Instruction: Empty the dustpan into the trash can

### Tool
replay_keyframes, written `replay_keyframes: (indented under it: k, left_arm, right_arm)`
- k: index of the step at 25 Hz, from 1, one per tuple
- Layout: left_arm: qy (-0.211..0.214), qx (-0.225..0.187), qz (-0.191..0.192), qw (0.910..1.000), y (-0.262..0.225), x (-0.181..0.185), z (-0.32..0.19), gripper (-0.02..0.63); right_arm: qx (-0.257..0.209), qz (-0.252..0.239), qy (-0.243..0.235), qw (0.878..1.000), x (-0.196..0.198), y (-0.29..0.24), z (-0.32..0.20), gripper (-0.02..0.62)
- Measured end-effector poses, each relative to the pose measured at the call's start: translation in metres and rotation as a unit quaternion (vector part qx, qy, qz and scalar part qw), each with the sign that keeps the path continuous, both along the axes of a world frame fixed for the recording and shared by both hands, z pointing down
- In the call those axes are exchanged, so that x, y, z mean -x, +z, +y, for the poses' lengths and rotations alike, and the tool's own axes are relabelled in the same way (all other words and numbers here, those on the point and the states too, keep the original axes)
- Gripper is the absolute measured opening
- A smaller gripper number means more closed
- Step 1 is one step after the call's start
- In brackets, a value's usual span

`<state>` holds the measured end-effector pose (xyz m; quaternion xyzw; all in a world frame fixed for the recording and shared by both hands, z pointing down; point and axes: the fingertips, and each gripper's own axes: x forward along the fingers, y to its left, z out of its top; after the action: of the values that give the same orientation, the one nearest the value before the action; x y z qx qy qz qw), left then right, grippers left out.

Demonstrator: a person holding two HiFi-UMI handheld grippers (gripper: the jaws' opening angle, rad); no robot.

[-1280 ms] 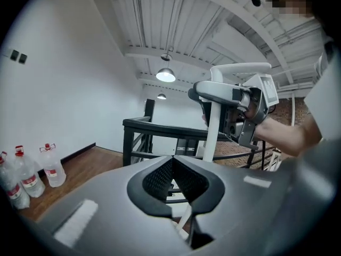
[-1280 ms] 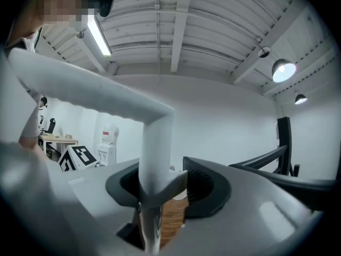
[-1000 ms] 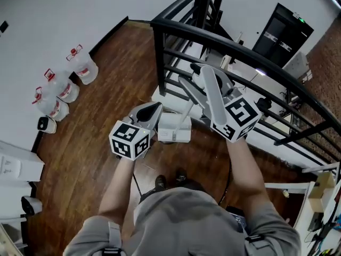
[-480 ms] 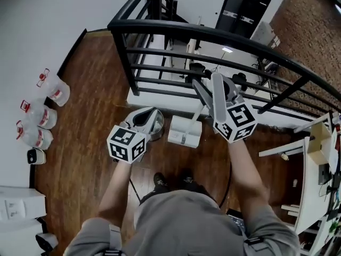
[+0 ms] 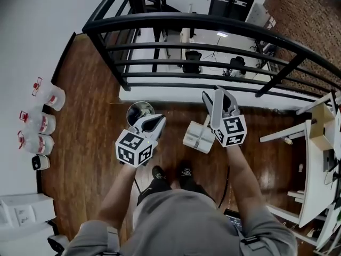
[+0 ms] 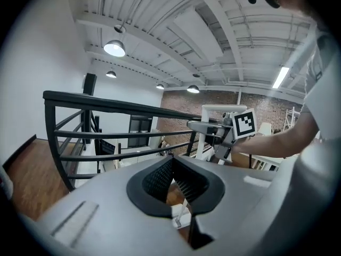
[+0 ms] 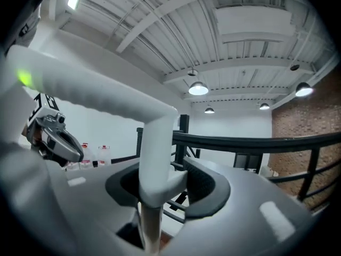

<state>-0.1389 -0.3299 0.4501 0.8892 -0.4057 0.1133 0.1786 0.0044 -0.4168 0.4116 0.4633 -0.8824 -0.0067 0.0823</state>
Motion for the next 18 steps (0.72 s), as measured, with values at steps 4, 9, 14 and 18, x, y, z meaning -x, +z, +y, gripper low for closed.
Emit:
replay_keyframes:
  k: [4, 9, 14, 18]
  left_arm:
    - [0.007, 0.027, -0.007, 0.9996, 0.033, -0.021, -0.011, 0.005]
    - [0.022, 0.043, -0.02, 0.9986, 0.069, -0.055, -0.026, 0.005]
    - [0.035, 0.061, -0.023, 0.9972, 0.104, -0.073, -0.03, 0.005]
    - [0.038, 0.071, -0.024, 0.9965, 0.125, -0.086, -0.035, 0.006]
  right_arm:
    - [0.002, 0.0, 0.044, 0.999, -0.038, 0.048, -0.011, 0.169]
    - [0.008, -0.005, 0.083, 0.997, -0.078, 0.108, -0.024, 0.17]
    - [0.004, -0.008, 0.091, 0.996, -0.093, 0.155, -0.04, 0.17]
    - [-0.006, -0.018, 0.089, 0.996, -0.101, 0.176, -0.047, 0.17]
